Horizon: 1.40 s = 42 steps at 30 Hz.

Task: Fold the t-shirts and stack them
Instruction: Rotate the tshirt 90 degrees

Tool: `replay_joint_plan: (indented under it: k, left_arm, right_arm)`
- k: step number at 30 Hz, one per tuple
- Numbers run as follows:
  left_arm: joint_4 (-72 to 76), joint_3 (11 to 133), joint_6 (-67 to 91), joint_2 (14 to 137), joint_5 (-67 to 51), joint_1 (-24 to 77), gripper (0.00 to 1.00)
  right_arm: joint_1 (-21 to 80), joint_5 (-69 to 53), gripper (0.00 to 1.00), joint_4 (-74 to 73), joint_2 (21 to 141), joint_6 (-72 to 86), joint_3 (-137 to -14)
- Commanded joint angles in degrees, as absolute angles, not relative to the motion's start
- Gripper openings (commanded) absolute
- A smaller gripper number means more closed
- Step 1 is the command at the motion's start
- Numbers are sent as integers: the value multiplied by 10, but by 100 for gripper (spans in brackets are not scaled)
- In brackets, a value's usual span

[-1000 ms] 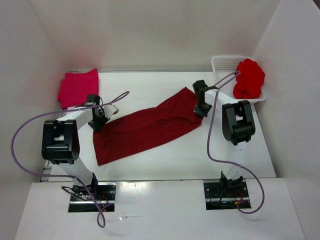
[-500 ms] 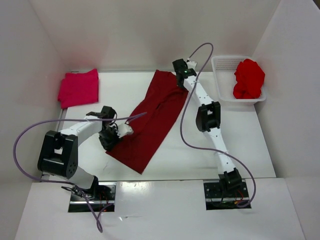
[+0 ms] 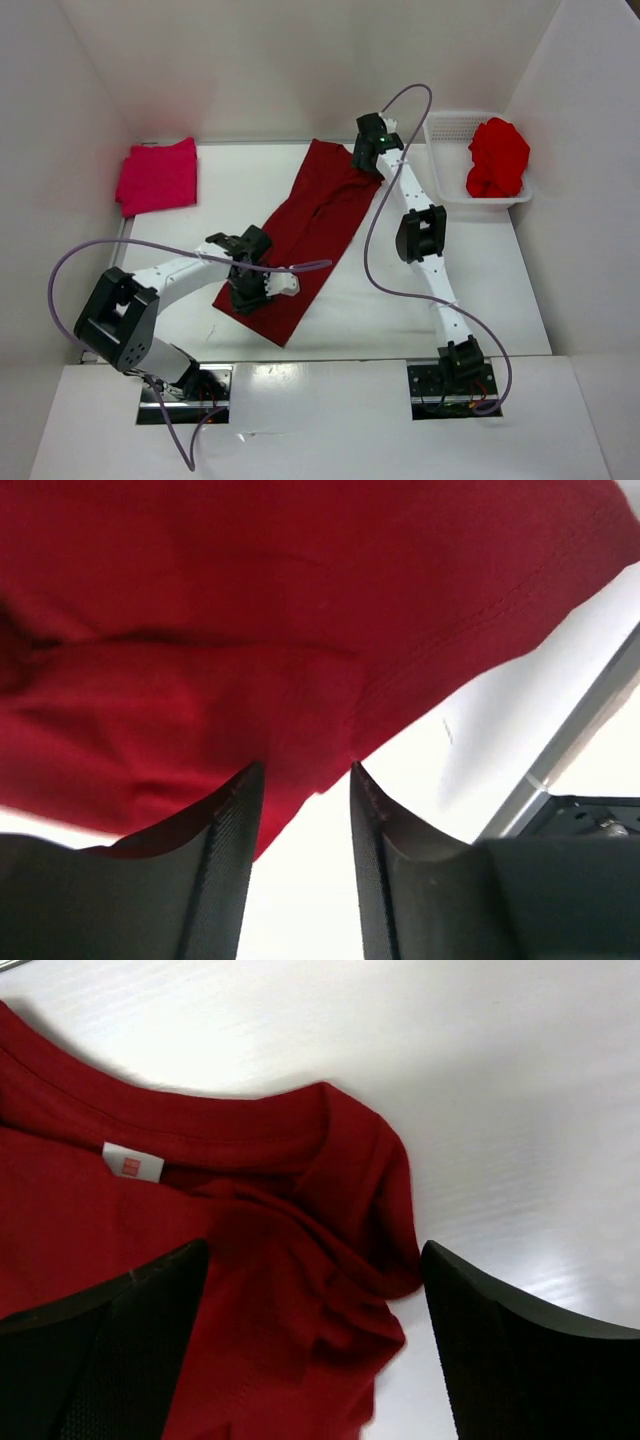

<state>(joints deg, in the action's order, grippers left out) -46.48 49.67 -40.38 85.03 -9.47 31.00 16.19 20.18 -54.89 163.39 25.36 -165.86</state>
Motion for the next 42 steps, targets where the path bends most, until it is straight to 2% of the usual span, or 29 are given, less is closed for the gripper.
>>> replay_joint_plan:
  k: [1, 3, 6, 10, 16, 18, 19, 20, 24, 25, 29, 31, 32, 33, 34, 37, 38, 39, 42]
  left_arm:
    - [-490, 547, -373, 797, -113, 287, 49]
    - [-490, 578, -330, 788, -95, 253, 54]
    - [-421, 570, -262, 770, -29, 205, 57]
    - [-399, 545, -228, 790, 9, 155, 60]
    - [-371, 526, -219, 842, -19, 93, 67]
    - [-366, 526, -219, 858, -27, 93, 69]
    - [-366, 526, -219, 864, -33, 93, 70]
    - [-366, 526, -219, 871, -39, 93, 71]
    - [-352, 519, -214, 900, -33, 93, 71]
    - [-352, 519, -214, 900, -33, 93, 71]
    - [-352, 514, -224, 900, -39, 93, 71]
    - [-359, 514, -237, 907, -33, 93, 71]
    - [-359, 514, -244, 912, -26, 93, 71]
    - [-365, 514, -244, 925, -26, 93, 69]
    - [-365, 514, -244, 925, -26, 93, 68]
    - [-365, 508, -244, 937, -32, 93, 66]
    - [-365, 503, -244, 937, -32, 93, 65]
    - [-365, 503, -244, 943, -32, 93, 65]
    - [-365, 497, -250, 948, -32, 93, 62]
  right_arm:
    - [161, 228, 91, -579, 1550, 253, -1687]
    - [161, 246, 92, -609, 1500, 269, -1687]
    - [173, 281, 92, -642, 1442, 279, -1669]
    - [186, 301, 92, -692, 1410, 302, -1642]
    - [210, 316, 92, -721, 1333, 286, -1530]
    - [210, 288, 92, -697, 1310, 273, -1485]
    - [210, 269, 100, -684, 1291, 273, -1424]
    - [210, 262, 93, -663, 1281, 267, -1386]
    - [137, 127, 89, -500, 1219, 298, -1149]
    - [123, 103, 87, -437, 1210, 312, -1119]
    - [97, 29, 87, -363, 1250, 330, -1080]
    - [97, 20, 87, -363, 1281, 324, -1130]
    - [104, 20, 75, -363, 1310, 316, -1150]
    - [111, 44, 73, -377, 1346, 310, -1225]
    - [111, 44, 71, -382, 1359, 310, -1226]
    - [111, 55, 71, -436, 1429, 316, -1352]
    - [111, 55, 100, -458, 1451, 316, -1388]
    - [111, 55, 70, -481, 1475, 316, -1430]
    - [111, 79, 69, -630, 1624, 328, -1709]
